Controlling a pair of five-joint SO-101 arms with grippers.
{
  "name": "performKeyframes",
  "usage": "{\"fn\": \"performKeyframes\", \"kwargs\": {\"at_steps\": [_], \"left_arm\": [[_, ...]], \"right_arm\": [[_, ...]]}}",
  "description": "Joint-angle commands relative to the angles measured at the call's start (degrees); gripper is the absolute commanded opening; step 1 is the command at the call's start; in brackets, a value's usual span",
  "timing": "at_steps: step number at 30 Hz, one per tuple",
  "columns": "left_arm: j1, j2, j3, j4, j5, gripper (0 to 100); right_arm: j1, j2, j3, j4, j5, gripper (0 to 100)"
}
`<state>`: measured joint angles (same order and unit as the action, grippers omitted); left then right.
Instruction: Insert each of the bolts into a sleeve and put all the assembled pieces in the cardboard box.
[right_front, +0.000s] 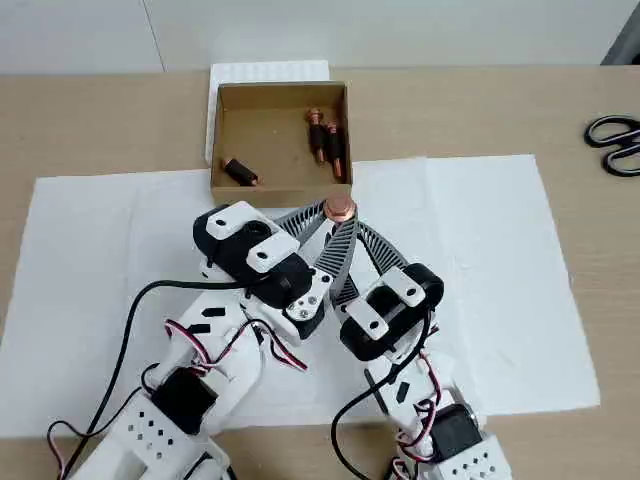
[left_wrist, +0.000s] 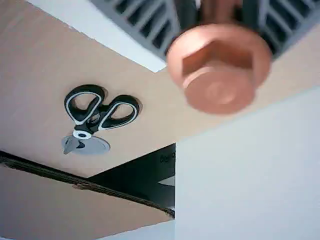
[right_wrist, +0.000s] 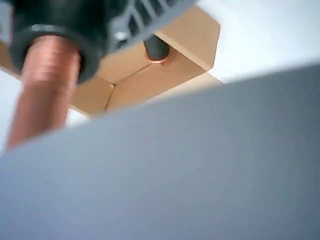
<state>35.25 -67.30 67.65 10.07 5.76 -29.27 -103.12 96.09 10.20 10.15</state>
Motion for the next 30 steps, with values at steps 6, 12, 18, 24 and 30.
{"fn": "performKeyframes", "kwargs": {"at_steps": [6,12,18,24,30], "left_arm": [[0.3,-0.4,-0.3,1.2,0.0,1],[0.3,-0.4,-0.3,5.6,0.1,1],[0.3,-0.2,-0.4,8.1,0.1,1],[0.5,-0.1,-0.7,13.0,0.1,1],[0.4,-0.1,-0.7,13.1,0.1,1]], "right_arm": [[-0.1,-0.7,-0.2,-1.1,0.2,0.3],[-0.1,-0.7,-0.2,-1.1,0.2,0.3],[-0.1,-0.7,-0.2,-1.1,0.2,0.3],[-0.1,-0.7,-0.2,-1.1,0.2,0.3],[-0.1,-0.7,-0.2,-1.1,0.2,0.3]]}}
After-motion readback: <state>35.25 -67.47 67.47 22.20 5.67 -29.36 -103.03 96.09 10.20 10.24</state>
